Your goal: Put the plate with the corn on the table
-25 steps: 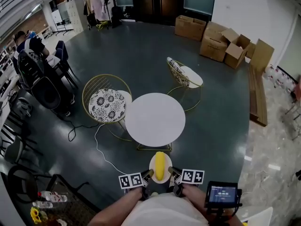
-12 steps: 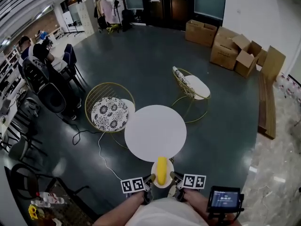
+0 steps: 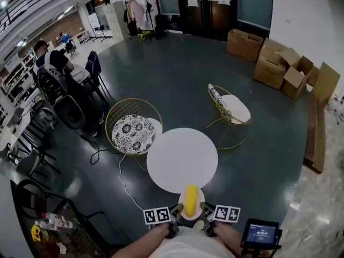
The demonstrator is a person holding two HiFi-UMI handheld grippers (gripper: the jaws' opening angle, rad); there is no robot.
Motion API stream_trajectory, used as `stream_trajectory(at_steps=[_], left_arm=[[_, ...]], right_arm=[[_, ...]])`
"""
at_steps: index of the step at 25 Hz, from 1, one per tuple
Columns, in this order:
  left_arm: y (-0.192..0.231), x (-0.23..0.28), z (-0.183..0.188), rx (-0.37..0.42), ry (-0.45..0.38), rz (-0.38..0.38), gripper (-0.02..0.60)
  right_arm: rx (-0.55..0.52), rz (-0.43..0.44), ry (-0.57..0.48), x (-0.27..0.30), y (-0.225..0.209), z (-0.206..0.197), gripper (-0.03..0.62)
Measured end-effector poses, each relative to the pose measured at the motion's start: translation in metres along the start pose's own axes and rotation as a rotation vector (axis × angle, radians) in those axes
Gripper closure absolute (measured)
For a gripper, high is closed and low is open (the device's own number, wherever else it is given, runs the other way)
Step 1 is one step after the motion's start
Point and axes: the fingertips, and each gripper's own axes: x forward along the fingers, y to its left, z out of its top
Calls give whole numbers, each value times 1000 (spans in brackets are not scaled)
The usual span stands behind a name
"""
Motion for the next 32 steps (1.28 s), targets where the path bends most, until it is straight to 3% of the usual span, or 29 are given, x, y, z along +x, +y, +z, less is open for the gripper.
stream_trajectory(at_steps=[12,22,32], left_arm=[[20,25,27,-50,-6,22,535],[40,54,80,-41,-15,4,535],[70,75,115,-86,-18,21,535]], right_arm=[[-35,19,47,33,-8,27,551],[-81,11,46,79,-9,69,551],[-105,-12,117,130,-15,94,551]])
